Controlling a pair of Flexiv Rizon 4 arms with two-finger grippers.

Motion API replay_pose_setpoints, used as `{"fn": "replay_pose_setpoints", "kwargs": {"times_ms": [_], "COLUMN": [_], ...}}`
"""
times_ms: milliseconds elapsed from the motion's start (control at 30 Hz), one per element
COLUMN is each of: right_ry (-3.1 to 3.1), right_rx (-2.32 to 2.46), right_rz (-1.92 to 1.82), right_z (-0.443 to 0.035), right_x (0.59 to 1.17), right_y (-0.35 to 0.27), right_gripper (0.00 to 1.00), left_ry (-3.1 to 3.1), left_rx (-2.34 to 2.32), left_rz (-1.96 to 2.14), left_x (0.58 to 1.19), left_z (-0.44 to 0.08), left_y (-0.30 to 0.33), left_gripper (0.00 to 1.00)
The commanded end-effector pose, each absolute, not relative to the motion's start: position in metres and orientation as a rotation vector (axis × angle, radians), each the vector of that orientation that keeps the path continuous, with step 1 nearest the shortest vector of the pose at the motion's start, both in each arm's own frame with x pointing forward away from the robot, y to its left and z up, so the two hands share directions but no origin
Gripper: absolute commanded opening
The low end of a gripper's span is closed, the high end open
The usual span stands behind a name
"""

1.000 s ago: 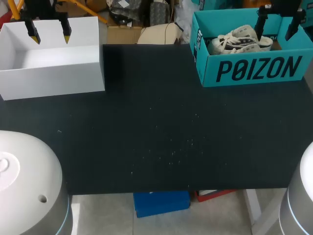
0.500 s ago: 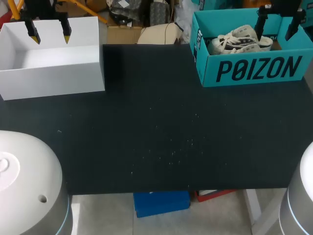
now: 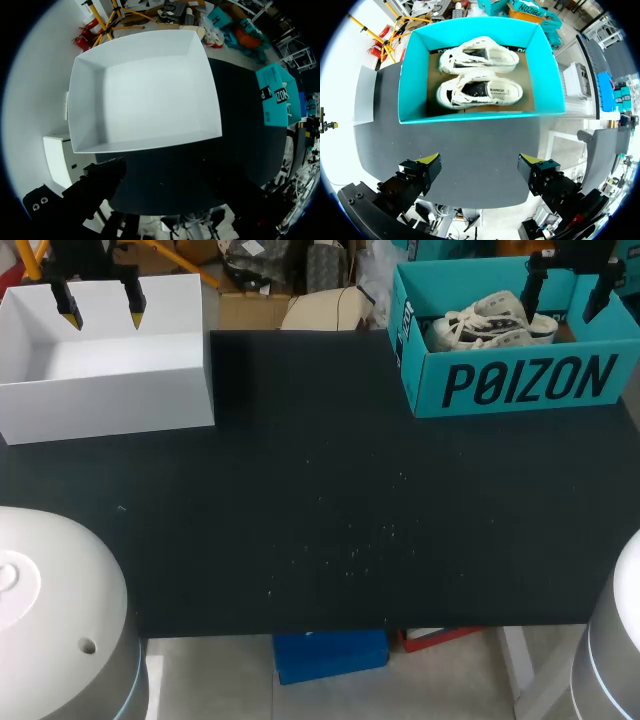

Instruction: Take the shoe out of the shoebox, open the shoe tongue, remove and reinsert the insole, then place the shoe into the shoebox

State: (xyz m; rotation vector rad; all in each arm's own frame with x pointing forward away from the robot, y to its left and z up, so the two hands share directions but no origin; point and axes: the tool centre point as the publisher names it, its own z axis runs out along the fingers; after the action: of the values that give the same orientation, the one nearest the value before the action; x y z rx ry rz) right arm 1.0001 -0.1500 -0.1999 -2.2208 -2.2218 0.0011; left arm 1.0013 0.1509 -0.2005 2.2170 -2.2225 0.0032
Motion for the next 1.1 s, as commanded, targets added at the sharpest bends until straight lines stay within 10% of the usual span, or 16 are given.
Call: {"fn": "replay_pose_setpoints", "kwargs": {"times_ms": [33,500,533,567,633,667,1100], "right_ry": [-2.222,-2.222,-2.222,-2.222,-2.222,-2.222,-2.222], "right_rx": [-2.221,-2.221,-2.221,-2.221,-2.221,-2.221,-2.221], "right_rz": [0.0,0.0,0.0,0.0,0.0,0.0,0.0], "right_z": [-0.2001,-0.2001,-0.2001,-0.2001,-0.2001,-0.2001,-0.2001], "right_x": [1.0002,1.0002,1.0002,1.0002,1.0002,1.0002,1.0002], "right_y": [-0.1502,-0.1502,-0.1502,-0.1502,-0.1502,-0.1502,-0.1502], "right_gripper": [1.0,1.0,1.0,1.0,1.0,1.0,1.0], "left_ry": [-2.221,-2.221,-2.221,-2.221,-2.221,-2.221,-2.221], "left_rx": [2.219,2.219,2.219,2.219,2.219,2.219,2.219], "left_rz": [0.0,0.0,0.0,0.0,0.0,0.0,0.0], "left_x": [1.0009,1.0009,1.0009,1.0009,1.0009,1.0009,1.0009], "left_z": [-0.2,-0.2,-0.2,-0.2,-0.2,-0.2,-0.2], "left_y": [0.1504,0.1504,0.1504,0.1504,0.1504,0.1504,0.1504], "left_gripper": [1.0,1.0,0.59,0.5,0.66,1.0,1.0]}}
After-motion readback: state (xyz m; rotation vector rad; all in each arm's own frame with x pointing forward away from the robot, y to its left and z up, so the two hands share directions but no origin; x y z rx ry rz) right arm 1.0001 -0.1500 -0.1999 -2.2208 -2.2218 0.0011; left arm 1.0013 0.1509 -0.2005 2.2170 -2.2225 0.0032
